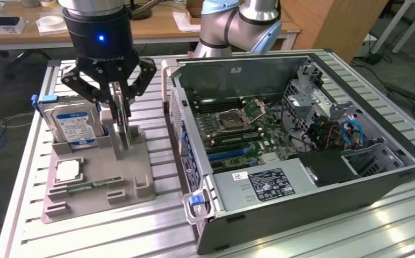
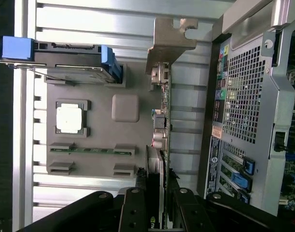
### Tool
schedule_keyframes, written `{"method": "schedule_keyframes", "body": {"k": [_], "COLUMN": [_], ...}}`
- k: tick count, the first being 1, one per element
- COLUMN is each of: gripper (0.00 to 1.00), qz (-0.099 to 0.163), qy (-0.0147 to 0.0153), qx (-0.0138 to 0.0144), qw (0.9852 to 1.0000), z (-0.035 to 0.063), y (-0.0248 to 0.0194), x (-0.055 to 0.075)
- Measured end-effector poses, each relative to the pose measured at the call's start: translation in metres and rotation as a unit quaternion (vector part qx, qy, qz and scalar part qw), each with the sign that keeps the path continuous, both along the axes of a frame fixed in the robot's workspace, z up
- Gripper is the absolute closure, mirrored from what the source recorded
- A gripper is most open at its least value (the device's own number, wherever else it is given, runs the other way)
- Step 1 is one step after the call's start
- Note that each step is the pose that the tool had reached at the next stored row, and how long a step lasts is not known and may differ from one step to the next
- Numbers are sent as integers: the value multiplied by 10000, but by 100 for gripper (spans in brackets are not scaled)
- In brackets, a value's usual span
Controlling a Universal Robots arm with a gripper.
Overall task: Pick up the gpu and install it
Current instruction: 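Pick up the gpu and move the gpu toward the slot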
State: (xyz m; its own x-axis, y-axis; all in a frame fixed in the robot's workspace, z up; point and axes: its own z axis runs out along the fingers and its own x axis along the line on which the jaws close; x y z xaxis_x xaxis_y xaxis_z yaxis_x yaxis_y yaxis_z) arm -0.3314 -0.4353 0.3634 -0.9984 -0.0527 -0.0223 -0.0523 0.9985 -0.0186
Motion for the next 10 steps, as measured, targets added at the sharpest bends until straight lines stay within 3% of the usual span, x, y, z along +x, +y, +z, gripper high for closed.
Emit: {"method": "schedule_keyframes", "body": {"k": [3,10], "gripper": [73,73], "qz": [0,0], "qy": [0,0], "qx": [-36,-76], "qw": [10000,10000], "z": [23,65], "y": [0,0], "x": [0,0]}}
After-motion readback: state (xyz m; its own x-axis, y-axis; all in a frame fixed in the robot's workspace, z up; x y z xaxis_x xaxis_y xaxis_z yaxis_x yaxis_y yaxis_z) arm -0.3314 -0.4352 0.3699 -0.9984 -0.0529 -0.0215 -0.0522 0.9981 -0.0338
